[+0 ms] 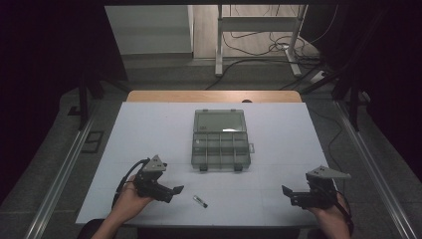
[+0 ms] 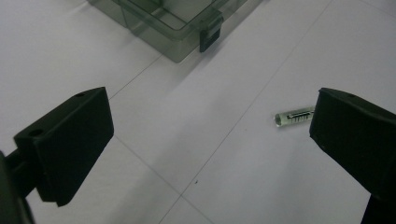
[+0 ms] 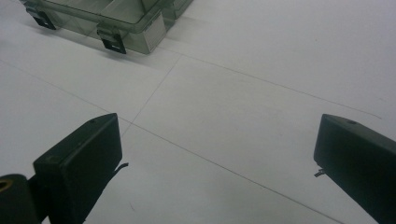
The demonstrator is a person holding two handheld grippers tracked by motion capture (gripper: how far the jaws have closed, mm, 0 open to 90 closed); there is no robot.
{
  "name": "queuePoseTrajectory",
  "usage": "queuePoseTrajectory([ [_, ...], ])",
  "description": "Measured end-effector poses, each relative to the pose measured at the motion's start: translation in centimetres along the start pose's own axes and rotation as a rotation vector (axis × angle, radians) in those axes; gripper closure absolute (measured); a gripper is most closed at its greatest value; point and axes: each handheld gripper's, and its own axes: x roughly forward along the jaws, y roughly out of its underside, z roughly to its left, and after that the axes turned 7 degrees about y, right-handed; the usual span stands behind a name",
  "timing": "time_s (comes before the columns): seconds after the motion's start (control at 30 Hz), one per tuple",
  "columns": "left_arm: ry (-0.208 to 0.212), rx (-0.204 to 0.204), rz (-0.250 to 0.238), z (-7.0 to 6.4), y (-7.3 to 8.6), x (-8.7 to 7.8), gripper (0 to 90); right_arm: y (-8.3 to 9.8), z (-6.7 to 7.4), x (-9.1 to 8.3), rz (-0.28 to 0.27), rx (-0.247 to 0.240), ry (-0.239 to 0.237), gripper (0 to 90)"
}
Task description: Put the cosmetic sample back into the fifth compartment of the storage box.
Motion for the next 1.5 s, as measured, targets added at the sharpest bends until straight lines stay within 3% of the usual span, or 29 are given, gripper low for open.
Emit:
queuePoseTrajectory([
  [0.2,0.024,0.016,0.034,-0.3,-0.8,1.2,0.1,0.0,0.1,0.1,0.006,-0.009,-0.002,1.5],
  [0.33,0.077,0.024,0.037,-0.7,-1.2,2.0,0.1,0.0,0.0,0.1,0.006,-0.008,-0.003,1.5],
  [0.53,0.115,0.038,0.061,-1.1,-1.5,2.8,0.4,0.0,0.1,0.1,0.01,-0.012,-0.006,1.5],
  [0.83,0.143,0.075,0.099,-1.5,-2.1,4.1,9.5,-0.1,0.1,0.2,0.02,-0.017,-0.006,1.6],
  [1.3,0.251,0.164,0.181,-3.0,-1.7,6.1,43.1,-0.1,0.1,0.4,0.035,-0.017,-0.009,2.0],
  [1.33,0.253,0.199,0.212,-3.0,-1.7,6.2,45.4,-0.1,0.1,0.4,0.037,-0.018,-0.01,2.0],
  [1.43,0.246,0.242,0.246,-3.5,-1.5,6.7,54.7,-0.1,0.1,0.4,0.037,-0.017,-0.01,2.1],
  [1.5,0.189,0.291,0.245,-4.0,-1.4,6.7,64.1,-0.1,0.1,0.4,0.038,-0.016,-0.01,2.1],
])
